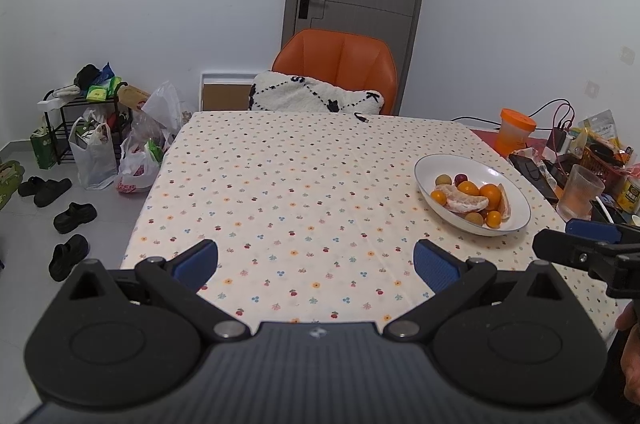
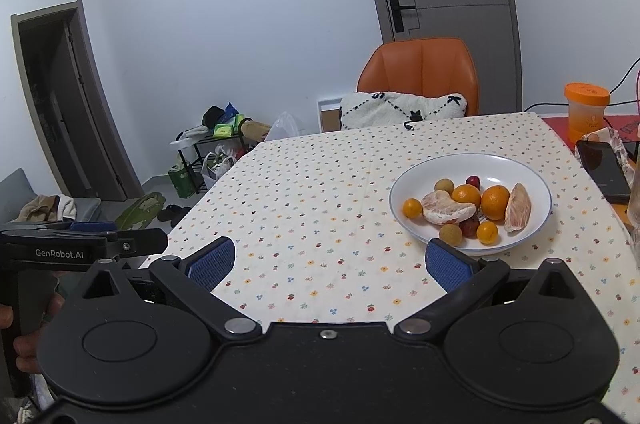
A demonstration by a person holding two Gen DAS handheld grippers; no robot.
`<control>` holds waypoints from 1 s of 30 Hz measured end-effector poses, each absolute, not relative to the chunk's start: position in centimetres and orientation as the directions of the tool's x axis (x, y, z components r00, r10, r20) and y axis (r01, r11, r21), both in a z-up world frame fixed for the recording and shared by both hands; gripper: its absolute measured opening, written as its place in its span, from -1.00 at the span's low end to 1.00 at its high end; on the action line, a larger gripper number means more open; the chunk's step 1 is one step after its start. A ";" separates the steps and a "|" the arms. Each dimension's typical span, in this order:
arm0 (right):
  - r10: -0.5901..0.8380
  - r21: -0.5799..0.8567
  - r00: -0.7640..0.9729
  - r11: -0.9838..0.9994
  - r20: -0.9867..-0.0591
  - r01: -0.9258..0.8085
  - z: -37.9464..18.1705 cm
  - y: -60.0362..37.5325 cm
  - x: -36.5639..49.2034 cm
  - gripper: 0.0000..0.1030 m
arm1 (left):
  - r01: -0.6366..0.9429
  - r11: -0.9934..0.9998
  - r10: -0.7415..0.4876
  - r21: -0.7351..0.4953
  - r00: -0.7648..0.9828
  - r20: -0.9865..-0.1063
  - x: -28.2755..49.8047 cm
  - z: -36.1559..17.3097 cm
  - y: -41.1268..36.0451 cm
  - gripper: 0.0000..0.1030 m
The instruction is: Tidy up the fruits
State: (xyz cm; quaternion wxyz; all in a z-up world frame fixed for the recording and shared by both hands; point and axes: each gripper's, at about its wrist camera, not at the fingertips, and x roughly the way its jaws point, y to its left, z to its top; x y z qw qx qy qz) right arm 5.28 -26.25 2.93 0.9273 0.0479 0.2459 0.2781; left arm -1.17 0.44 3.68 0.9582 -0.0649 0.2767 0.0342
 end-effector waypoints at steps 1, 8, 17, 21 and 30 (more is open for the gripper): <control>0.538 0.225 0.726 0.842 -0.429 -0.491 2.9 -26.3 5.3 1.00 | -0.102 0.989 0.030 -0.106 0.845 -0.534 -1.2 3.7 0.5 1.00; 0.535 0.226 0.730 0.844 -0.426 -0.487 3.1 -26.5 5.2 1.00 | -0.100 0.990 0.030 -0.104 0.848 -0.529 -1.4 3.9 0.4 1.00; 0.541 0.229 0.725 0.840 -0.426 -0.493 3.1 -26.4 5.2 1.00 | -0.110 0.988 0.036 -0.108 0.847 -0.530 -1.5 3.7 0.6 1.00; 0.539 0.229 0.726 0.841 -0.427 -0.490 3.2 -26.4 5.2 1.00 | -0.114 0.988 0.039 -0.109 0.848 -0.528 -1.6 3.9 0.8 1.00; 0.537 0.228 0.727 0.843 -0.428 -0.488 3.1 -26.5 5.3 1.00 | -0.104 0.989 0.033 -0.105 0.847 -0.530 -1.6 4.0 0.7 1.00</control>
